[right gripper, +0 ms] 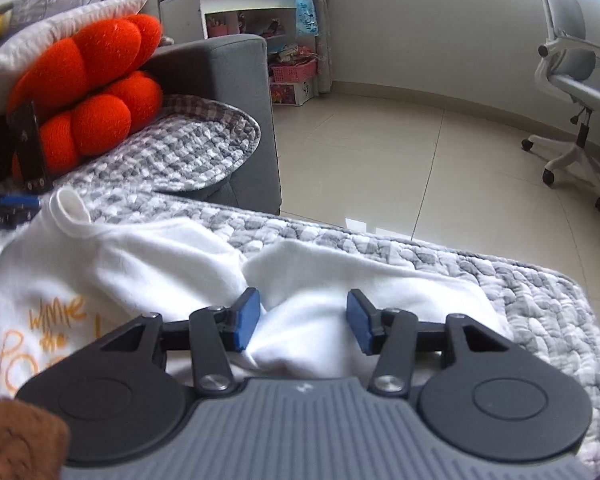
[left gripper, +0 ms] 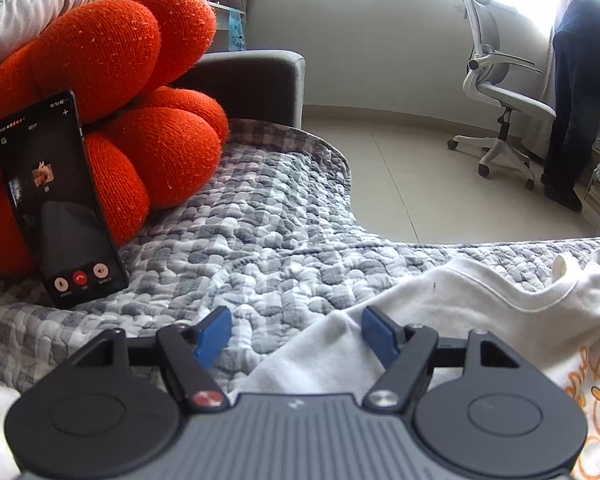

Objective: Fold clothes
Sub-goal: 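Move the open left tool to the shirt shoulder beside the collar, then grasp the shoulder with the left tool while the right tool grasps the collar edge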

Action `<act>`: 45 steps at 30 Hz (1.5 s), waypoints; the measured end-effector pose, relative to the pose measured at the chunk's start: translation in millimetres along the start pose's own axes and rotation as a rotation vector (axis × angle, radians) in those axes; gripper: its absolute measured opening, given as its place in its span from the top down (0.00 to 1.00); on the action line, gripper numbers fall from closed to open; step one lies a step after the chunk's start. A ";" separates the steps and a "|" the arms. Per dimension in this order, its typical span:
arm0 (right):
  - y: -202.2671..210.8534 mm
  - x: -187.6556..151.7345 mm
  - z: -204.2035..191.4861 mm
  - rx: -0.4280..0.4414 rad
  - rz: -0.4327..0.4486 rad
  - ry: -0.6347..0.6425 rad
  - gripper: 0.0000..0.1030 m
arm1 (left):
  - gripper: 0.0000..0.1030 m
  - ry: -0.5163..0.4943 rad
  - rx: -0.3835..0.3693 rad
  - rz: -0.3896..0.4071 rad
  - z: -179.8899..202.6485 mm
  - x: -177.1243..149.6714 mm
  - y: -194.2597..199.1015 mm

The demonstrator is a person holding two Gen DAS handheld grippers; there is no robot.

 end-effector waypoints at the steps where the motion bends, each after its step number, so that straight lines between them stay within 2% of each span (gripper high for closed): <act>1: 3.2 -2.7 -2.0 -0.011 -0.004 0.028 0.49 | 0.29 0.002 -0.005 -0.006 0.5 1.0 -1.0; 10: 21.8 -10.8 1.7 -0.041 -0.077 0.014 0.49 | 0.33 -0.034 -0.001 -0.027 7.4 -3.0 -4.4; 15: 29.4 -15.9 2.5 -0.061 -0.122 -0.027 0.47 | 0.46 -0.045 -0.007 -0.042 12.4 -10.7 0.7; 18: 34.3 -22.4 -0.7 -0.086 -0.149 -0.004 0.46 | 0.51 -0.068 -0.001 -0.047 16.3 -18.8 6.8; 22: 41.2 -31.7 -5.4 -0.124 -0.185 0.035 0.46 | 0.51 -0.092 -0.003 -0.062 17.9 -26.8 16.3; 25: 47.6 -30.9 -6.0 -0.097 -0.207 0.018 0.46 | 0.51 -0.122 -0.021 -0.105 17.9 -26.4 25.0; 29: 61.1 -11.7 -19.1 -0.030 -0.166 0.035 0.46 | 0.50 -0.168 -0.063 -0.160 15.6 -17.8 37.7; 33: 63.3 21.6 -33.8 0.047 -0.098 0.051 0.46 | 0.49 -0.115 -0.081 -0.120 7.3 2.6 42.0; 40: 20.7 65.7 -38.9 0.085 -0.070 0.051 0.46 | 0.48 -0.076 -0.090 -0.126 3.4 12.2 6.9; 45: -21.2 70.2 -38.1 0.103 -0.107 0.060 0.46 | 0.49 -0.056 -0.084 -0.119 2.6 9.2 -9.6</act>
Point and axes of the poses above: each gripper's, at about its wrist camera, not at the fingertips, and y roughly against the way its jaws point, z to its right, x to its top, the point moved 8 cm from there along -y, roughly the way its jaws point, and after that the axes turned 3 degrees about -x, right-handed, at the moved point
